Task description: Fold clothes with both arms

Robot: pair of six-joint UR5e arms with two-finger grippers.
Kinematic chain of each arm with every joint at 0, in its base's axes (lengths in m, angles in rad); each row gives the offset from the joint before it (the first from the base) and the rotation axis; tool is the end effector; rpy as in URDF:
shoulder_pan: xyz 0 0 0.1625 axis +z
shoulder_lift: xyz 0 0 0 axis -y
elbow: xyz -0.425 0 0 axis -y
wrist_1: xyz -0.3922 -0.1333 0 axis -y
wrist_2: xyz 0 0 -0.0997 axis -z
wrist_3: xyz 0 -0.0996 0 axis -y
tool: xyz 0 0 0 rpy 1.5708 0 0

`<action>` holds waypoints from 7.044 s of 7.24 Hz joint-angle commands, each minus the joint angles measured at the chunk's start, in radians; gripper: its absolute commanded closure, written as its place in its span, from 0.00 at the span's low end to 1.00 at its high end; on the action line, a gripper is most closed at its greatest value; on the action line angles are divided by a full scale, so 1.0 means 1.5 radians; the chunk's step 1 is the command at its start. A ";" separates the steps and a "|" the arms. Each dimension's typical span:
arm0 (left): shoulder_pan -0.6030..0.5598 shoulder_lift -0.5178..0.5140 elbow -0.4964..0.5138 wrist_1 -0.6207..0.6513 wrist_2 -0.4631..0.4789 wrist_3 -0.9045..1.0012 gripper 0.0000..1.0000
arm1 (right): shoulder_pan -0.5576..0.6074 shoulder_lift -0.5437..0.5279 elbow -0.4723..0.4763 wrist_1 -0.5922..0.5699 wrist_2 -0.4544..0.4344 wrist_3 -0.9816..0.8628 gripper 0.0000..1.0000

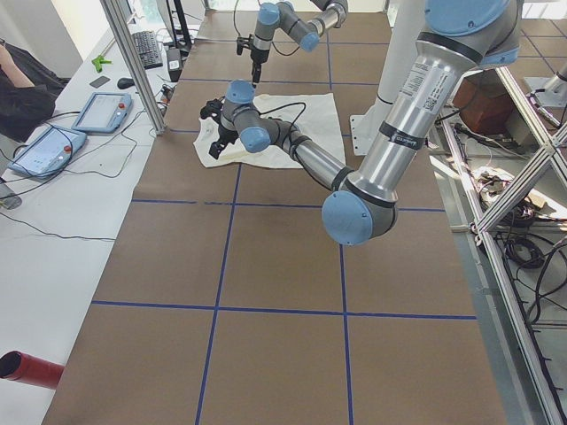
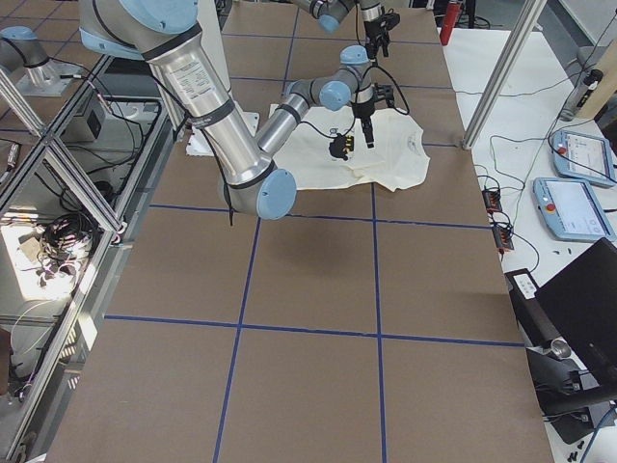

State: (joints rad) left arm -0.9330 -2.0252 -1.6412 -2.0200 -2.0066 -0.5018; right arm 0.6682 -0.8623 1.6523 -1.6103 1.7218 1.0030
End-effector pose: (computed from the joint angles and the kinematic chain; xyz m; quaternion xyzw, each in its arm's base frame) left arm 0.3177 -0.5819 0.3161 0.2817 0.4074 0.1596 0.8540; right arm -0.4704 -0.5220 0.2106 0.1545 -0.3385 0.0189 0.9280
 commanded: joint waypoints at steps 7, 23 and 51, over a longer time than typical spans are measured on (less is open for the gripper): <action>-0.004 0.091 -0.043 -0.035 -0.081 -0.253 0.00 | -0.107 0.113 -0.193 -0.002 -0.169 0.008 0.44; -0.001 0.089 -0.033 -0.035 -0.081 -0.252 0.00 | -0.132 0.122 -0.230 0.007 -0.204 -0.045 1.00; 0.002 0.076 -0.043 -0.053 -0.075 -0.251 0.00 | 0.097 0.026 -0.156 0.080 0.055 -0.230 0.00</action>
State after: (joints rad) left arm -0.9307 -1.9018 -1.6948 -2.0809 -2.1191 -0.8801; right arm 0.7567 -0.8208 1.3741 -1.4918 1.6834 0.6508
